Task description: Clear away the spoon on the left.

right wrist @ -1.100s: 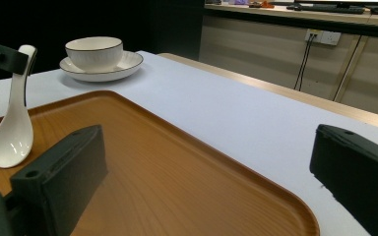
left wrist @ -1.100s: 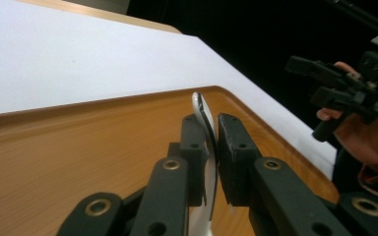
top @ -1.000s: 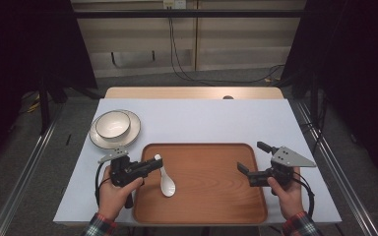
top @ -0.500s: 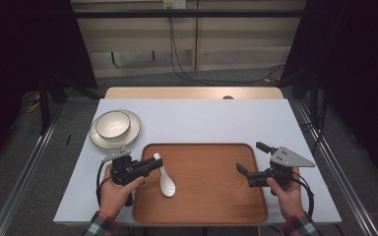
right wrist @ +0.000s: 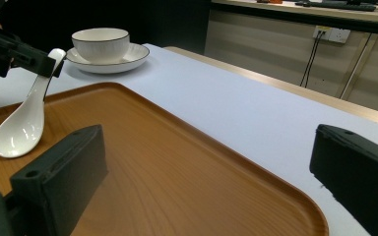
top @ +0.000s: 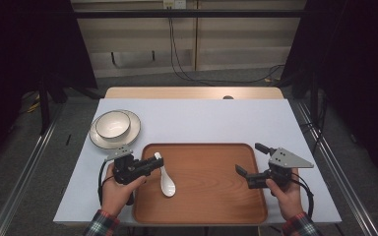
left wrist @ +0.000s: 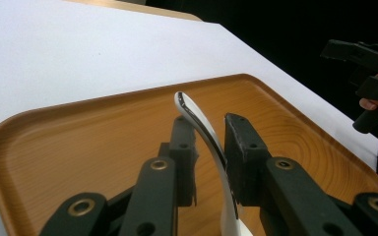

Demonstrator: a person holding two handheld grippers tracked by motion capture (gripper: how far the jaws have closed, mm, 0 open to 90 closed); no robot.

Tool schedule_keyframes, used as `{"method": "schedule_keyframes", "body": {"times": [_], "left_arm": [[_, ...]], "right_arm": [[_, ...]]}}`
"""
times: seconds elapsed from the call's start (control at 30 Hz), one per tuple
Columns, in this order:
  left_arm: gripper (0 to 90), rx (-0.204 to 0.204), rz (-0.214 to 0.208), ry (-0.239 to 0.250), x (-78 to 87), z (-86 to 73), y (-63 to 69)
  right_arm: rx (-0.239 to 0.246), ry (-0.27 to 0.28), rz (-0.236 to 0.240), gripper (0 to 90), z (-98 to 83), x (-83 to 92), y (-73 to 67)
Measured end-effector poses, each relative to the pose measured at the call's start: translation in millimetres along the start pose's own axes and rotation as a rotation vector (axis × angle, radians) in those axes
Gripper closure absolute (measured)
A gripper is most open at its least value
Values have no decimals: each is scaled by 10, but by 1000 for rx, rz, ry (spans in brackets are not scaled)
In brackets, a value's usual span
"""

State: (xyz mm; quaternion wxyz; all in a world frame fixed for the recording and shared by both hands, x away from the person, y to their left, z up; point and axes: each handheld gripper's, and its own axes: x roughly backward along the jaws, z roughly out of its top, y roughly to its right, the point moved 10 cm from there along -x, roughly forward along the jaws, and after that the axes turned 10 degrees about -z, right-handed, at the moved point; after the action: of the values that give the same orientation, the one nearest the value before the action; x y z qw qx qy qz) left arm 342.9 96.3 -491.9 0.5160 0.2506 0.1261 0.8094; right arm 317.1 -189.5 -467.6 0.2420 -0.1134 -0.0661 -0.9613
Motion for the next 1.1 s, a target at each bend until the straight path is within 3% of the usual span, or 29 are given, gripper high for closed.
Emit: {"method": "schedule_keyframes", "body": {"times": [0.33,0.73,1.1], "left_arm": [[725,2,8,-4,-31,-16,-62],[699,-11,53,-19,-64,-38,-122],[690,-19,45,-24,-83,-37,-128]], "right_arm": [[16,-13,12,6,-28,-23,-35],[26,-12,22,9,-27,-9,-66],[33,-24,29,9,-47,-3,-91]]}}
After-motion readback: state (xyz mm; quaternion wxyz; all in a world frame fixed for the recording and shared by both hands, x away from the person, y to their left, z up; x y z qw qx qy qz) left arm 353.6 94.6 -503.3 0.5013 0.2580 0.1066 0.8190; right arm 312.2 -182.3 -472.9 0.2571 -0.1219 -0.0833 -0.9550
